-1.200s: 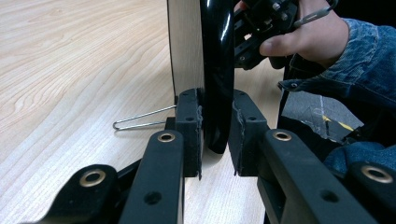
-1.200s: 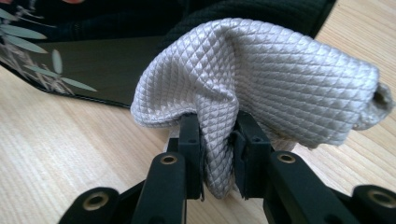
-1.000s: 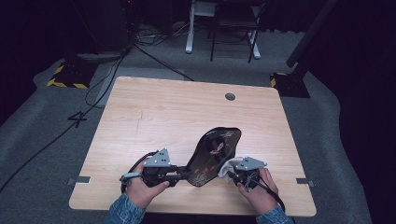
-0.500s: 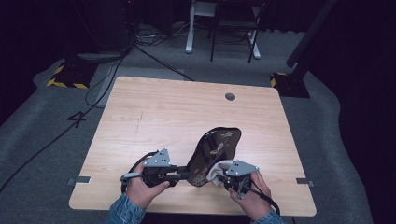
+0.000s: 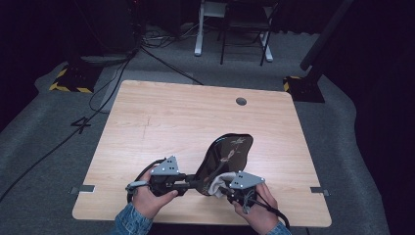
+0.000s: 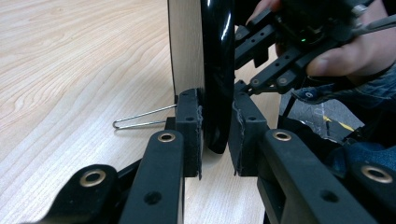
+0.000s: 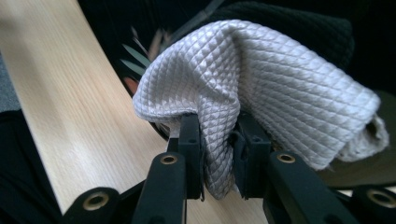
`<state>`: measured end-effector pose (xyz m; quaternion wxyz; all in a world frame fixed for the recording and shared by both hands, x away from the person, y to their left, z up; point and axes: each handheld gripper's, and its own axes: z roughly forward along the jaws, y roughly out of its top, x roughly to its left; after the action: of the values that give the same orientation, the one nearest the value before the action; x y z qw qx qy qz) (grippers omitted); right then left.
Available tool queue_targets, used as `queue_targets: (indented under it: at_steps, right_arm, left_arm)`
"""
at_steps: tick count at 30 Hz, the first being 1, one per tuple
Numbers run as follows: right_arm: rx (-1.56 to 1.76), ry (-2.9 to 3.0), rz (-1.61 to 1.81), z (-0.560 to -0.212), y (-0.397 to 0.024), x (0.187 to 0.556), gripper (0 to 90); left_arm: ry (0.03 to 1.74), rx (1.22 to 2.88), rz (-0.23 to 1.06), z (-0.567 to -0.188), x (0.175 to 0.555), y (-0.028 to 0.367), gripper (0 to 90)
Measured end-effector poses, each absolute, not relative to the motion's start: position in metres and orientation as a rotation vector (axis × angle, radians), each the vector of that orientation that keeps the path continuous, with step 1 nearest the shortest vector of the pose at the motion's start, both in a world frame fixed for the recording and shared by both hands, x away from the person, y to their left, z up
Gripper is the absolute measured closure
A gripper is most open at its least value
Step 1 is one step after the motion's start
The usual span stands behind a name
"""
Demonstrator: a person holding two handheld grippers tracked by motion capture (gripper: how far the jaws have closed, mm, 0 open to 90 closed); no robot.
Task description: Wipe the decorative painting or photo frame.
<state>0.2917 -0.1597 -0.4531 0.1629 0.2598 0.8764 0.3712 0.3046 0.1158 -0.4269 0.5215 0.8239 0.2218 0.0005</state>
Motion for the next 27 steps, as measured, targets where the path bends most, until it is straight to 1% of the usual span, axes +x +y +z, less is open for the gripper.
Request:
queue_targets:
  at_steps: [17, 27]
  right_arm:
    - [0.867, 2.501, 0.956, -0.473, -0.185, 0.307, 75.4]
    - [0.919, 2.481, 0.935, -0.479, -0.198, 0.315, 75.4]
  left_arm:
    - [0.532, 1.975, -0.011, -0.427, 0.305, 0.115, 75.9]
    - [0.529, 1.977, -0.013, -0.427, 0.305, 0.115, 75.8]
